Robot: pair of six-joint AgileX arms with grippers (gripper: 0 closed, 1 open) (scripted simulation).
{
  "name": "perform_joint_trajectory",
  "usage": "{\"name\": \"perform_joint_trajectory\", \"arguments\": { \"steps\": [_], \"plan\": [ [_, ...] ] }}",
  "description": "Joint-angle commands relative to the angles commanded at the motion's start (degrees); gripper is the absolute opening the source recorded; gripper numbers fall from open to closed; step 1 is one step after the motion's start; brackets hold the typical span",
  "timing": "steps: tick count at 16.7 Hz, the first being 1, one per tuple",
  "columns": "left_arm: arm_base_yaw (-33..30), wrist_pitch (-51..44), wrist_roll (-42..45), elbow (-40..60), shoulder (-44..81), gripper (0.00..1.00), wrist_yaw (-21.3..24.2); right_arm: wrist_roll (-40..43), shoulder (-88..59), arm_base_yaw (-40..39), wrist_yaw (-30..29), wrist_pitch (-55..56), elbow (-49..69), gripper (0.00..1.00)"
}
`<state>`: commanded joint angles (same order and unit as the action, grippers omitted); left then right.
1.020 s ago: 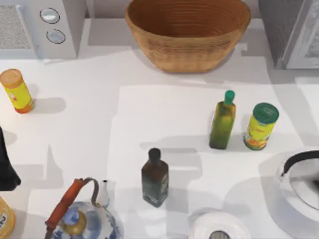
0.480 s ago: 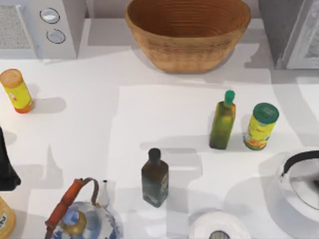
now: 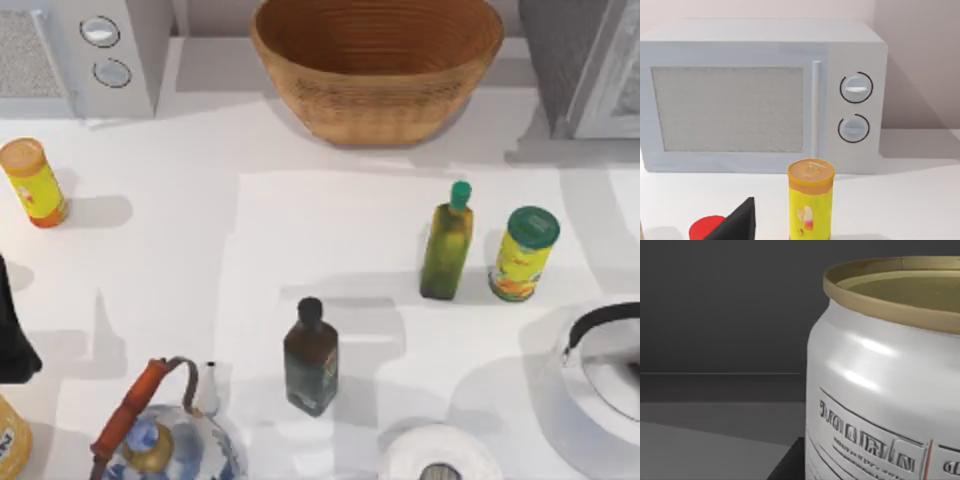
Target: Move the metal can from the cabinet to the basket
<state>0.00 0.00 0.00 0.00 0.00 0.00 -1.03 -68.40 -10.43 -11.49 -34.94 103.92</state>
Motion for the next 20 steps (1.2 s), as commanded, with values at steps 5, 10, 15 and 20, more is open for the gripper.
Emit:
{"name": "perform_joint_trajectory", "arguments": {
  "steps": [5,10,15,20],
  "plan": [
    [0.00,0.00,0.00,0.00,0.00,1.00,0.00,0.23,14.18,1.95,2.55,7.08,-22.08,0.00],
    [0.00,0.00,0.00,0.00,0.00,1.00,0.00,0.51,32.06,5.05,5.21,16.32,-48.72,0.00],
    [0.00,0.00,0.00,0.00,0.00,1.00,0.00,0.79,50.16,8.08,8.03,25.76,-77.30,0.00],
    [0.00,0.00,0.00,0.00,0.00,1.00,0.00,1.06,63.63,10.10,10.46,32.68,-97.79,0.00]
  ]
}}
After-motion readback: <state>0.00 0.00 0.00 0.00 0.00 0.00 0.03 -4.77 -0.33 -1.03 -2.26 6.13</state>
